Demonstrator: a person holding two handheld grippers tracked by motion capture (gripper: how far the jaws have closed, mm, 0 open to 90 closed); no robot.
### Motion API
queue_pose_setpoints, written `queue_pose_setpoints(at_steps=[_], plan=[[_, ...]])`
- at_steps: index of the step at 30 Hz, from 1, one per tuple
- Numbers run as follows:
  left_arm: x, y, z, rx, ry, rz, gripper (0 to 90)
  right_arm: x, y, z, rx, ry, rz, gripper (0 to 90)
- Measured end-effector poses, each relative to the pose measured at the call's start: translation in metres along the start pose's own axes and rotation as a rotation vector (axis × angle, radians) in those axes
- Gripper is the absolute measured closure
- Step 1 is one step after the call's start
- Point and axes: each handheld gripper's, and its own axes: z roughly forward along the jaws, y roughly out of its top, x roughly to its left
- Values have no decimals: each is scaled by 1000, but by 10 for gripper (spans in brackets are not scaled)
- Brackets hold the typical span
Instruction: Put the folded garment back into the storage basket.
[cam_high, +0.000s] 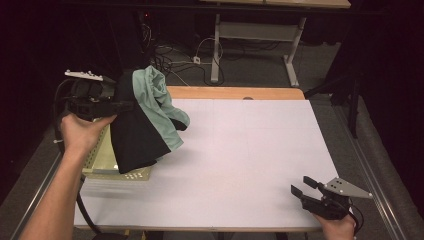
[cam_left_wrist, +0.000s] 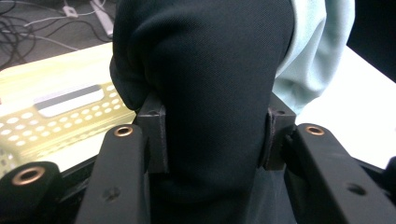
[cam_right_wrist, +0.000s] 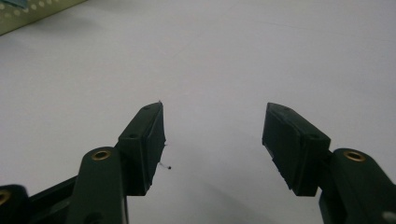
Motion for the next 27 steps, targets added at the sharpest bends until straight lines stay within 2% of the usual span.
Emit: queue_pose_setpoints(at_steps=[13, 27], plan=[[36, -19, 8, 38, 69, -51, 539, -1, 0, 0, 3, 0, 2, 398], [65, -48, 41, 127, 131, -108, 532, -1, 0, 1, 6, -3, 2, 398]])
